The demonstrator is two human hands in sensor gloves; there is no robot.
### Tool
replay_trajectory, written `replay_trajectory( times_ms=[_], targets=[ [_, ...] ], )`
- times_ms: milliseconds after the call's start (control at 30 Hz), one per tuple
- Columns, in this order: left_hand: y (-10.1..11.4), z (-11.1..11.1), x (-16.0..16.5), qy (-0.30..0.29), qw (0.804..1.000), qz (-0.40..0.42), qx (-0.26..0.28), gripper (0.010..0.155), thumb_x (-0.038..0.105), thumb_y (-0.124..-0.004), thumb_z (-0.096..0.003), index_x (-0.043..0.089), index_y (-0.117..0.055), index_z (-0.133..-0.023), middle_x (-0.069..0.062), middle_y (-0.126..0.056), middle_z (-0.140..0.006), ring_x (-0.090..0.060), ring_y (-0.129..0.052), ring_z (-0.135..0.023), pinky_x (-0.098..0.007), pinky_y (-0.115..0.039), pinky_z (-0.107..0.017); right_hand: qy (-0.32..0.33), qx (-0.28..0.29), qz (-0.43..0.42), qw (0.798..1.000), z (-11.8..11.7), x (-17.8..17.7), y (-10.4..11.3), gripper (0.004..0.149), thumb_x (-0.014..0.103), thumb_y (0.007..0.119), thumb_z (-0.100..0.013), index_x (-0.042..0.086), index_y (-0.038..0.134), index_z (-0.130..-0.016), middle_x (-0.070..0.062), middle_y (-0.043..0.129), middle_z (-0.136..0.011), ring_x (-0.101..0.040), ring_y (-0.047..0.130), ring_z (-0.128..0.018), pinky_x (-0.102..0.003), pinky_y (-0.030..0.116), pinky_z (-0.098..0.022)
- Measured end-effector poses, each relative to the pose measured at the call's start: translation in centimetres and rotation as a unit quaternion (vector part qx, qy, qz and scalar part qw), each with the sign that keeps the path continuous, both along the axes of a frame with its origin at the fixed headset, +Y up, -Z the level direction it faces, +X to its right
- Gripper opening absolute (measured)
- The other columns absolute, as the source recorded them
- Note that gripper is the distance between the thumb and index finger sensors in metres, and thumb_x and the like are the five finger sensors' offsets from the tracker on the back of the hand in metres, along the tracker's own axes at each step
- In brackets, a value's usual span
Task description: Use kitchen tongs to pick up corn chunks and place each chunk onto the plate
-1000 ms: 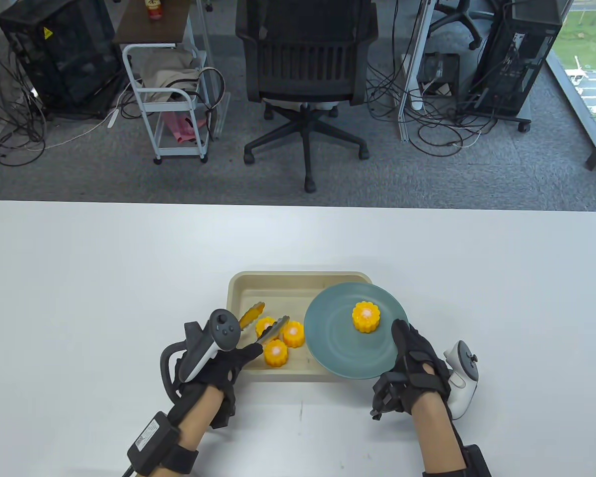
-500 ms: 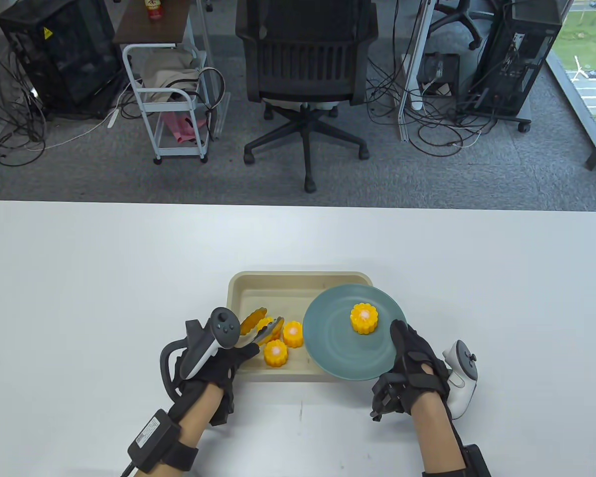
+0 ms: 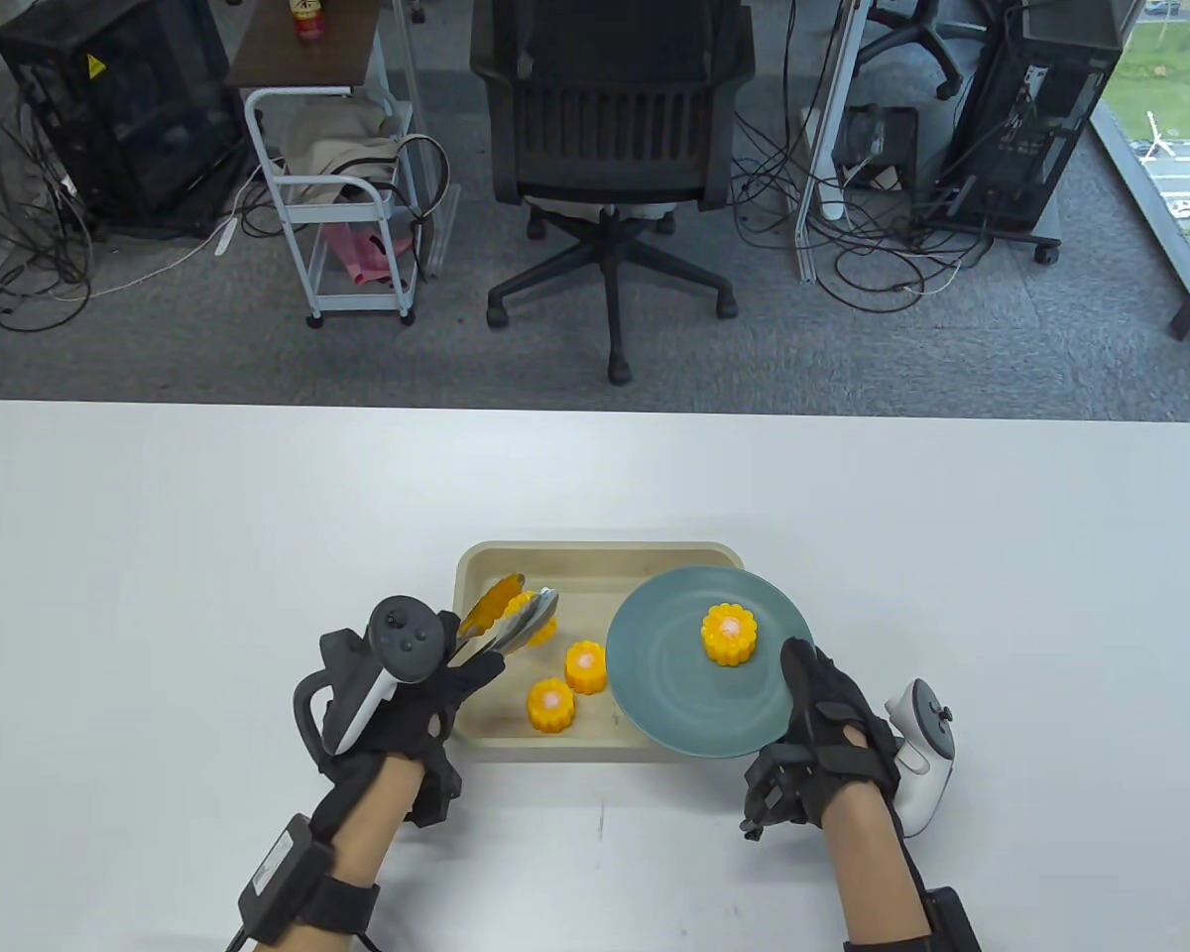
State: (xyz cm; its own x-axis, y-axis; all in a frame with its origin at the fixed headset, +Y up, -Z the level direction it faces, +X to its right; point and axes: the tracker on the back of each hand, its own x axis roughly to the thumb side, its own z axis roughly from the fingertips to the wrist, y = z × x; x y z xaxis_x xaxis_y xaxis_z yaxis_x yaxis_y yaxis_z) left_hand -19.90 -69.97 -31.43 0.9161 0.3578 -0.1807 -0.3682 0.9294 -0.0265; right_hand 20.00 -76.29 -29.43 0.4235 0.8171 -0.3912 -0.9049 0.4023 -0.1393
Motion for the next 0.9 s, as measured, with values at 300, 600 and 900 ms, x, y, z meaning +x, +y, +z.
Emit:
replay_trajectory(
  times_ms=[300,600,900],
  targets=[
    [6.0,2.2,2.7,-0.064,0.992,0.048,0.096,0.075,0.071,-0.077,-0.0364,0.035,-0.076,-0.103,-0.01,-0.101,-0.075,-0.032,-0.109,-0.03,-0.05,-0.093,-0.022,0.0,-0.002,-0.005,1.0,0.0,0.0,0.0,0.055,0.038,0.063,-0.054,0.013,0.054,-0.102,-0.021,0.082,-0.093,-0.04,0.099,-0.072,-0.044,0.095,-0.046],
    [6.4,1.6,7.3,-0.129,0.988,0.031,0.076,0.076,0.071,-0.076,-0.0367,0.035,-0.073,-0.104,-0.009,-0.099,-0.077,-0.032,-0.107,-0.032,-0.051,-0.091,-0.023,0.001,-0.004,-0.007,1.0,0.1,0.0,0.0,0.055,0.038,0.063,-0.054,0.013,0.054,-0.102,-0.021,0.082,-0.093,-0.04,0.099,-0.072,-0.044,0.095,-0.045],
    [5.2,1.7,8.3,-0.162,0.984,0.009,0.067,0.076,0.071,-0.077,-0.0365,0.036,-0.073,-0.104,-0.009,-0.099,-0.078,-0.033,-0.106,-0.033,-0.051,-0.09,-0.025,0.007,-0.008,-0.008,1.0,0.1,-0.3,-0.2,0.055,0.038,0.063,-0.053,0.013,0.054,-0.102,-0.021,0.083,-0.093,-0.04,0.099,-0.072,-0.043,0.095,-0.045]
  ],
)
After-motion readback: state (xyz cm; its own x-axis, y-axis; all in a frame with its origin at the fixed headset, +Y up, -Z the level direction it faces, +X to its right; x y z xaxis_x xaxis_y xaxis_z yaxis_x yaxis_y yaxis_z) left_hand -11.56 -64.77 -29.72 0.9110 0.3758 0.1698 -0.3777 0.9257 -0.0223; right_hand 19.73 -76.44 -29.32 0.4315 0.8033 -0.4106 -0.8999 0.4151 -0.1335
